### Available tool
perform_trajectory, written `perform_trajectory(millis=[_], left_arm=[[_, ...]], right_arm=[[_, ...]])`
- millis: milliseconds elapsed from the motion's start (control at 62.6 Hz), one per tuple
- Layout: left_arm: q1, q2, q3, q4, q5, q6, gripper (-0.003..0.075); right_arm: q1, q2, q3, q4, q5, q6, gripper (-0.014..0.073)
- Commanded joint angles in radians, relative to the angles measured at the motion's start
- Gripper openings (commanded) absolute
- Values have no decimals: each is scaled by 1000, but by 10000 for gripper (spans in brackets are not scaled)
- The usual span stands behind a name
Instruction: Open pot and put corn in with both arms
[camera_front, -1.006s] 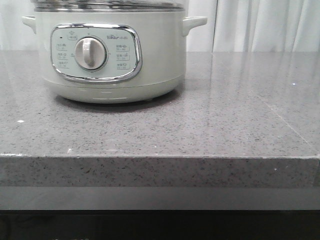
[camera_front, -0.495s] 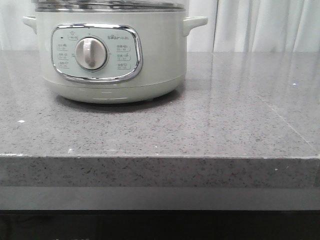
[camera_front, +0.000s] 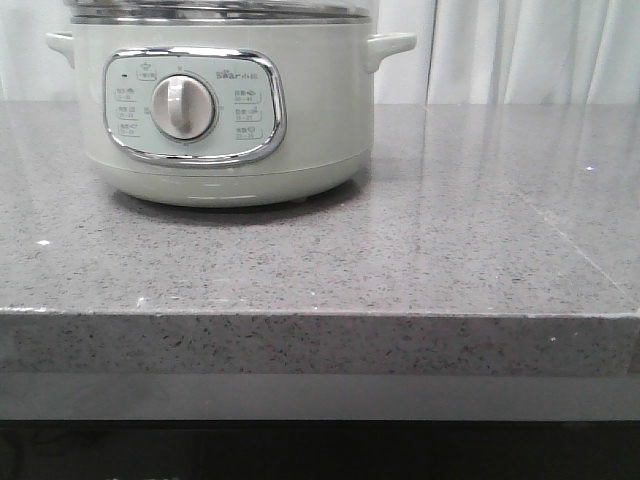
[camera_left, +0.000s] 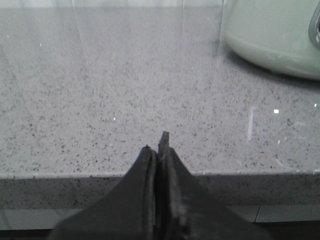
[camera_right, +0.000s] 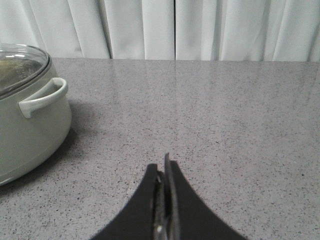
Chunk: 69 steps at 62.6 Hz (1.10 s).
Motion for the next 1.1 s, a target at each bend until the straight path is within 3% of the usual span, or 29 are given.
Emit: perform_trajectory(millis=[0,144,1086], left_arm=[[2,-16,-2,-1,-115,2,-20],[2,-16,12,-3,-188,2,-20],[2,-16,12,-3,-188,2,-20]], right_arm=[[-2,-2,-28,4,-77,-4,-121],[-2,-2,-28,4,-77,-4,-121],[-2,-2,-28,4,-77,-4,-121]])
